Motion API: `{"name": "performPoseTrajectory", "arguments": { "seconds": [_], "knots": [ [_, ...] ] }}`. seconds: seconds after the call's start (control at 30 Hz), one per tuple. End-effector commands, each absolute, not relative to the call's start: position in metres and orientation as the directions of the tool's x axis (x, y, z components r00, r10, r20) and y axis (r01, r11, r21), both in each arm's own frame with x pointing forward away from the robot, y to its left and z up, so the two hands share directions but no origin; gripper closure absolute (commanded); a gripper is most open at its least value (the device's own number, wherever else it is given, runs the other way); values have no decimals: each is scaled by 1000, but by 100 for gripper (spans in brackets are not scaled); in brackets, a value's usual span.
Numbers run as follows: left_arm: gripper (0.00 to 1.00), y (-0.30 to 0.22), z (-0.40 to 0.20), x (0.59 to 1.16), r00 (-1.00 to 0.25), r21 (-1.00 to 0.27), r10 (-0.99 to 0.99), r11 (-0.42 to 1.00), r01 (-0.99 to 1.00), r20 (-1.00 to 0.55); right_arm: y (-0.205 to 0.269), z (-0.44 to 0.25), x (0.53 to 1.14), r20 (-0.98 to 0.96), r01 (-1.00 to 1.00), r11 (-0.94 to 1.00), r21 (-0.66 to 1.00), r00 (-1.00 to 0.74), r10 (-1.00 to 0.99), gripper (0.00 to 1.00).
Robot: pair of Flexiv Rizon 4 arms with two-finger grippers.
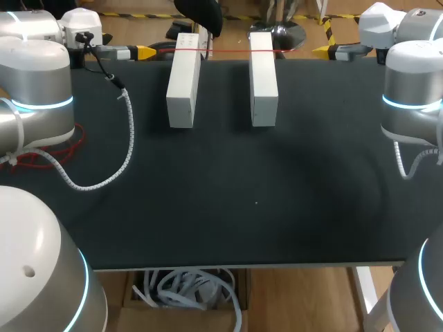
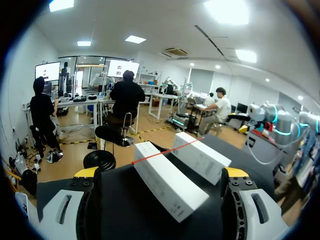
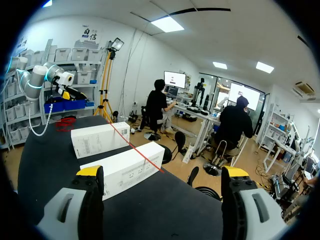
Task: Grab the tape and strap the tape.
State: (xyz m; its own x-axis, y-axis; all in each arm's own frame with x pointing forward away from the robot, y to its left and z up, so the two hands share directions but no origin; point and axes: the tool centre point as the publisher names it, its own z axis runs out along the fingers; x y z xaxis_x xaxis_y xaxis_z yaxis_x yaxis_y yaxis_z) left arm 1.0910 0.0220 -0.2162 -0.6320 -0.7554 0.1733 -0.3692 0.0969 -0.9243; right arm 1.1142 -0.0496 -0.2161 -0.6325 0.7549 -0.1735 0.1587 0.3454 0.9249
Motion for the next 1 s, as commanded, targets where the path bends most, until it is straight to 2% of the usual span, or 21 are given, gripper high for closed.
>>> {"name": "performPoseTrajectory", "arguments": {
  "seconds": [0.03,0.4,0.57,0.77,1.0],
  "knots": [
    [0,22,-218,1091,-632,-926,-756,94,-365,172,-50,-216,1114,-173,158,345,925,-633,755,0],
    [0,22,-218,1091,-632,-926,-756,94,-365,172,-50,-216,1114,-173,158,345,925,-633,755,0],
    [0,23,-217,1100,-733,-945,-670,150,-289,118,-50,-216,1114,-173,158,345,925,-633,755,0],
    [0,16,-213,1123,-890,-963,-452,213,-167,55,-50,-216,1114,-173,158,345,925,-633,755,0],
    [0,2,-219,1151,-963,-975,-266,207,-85,28,-50,-216,1114,-173,158,345,925,-633,755,0]
  ]
}}
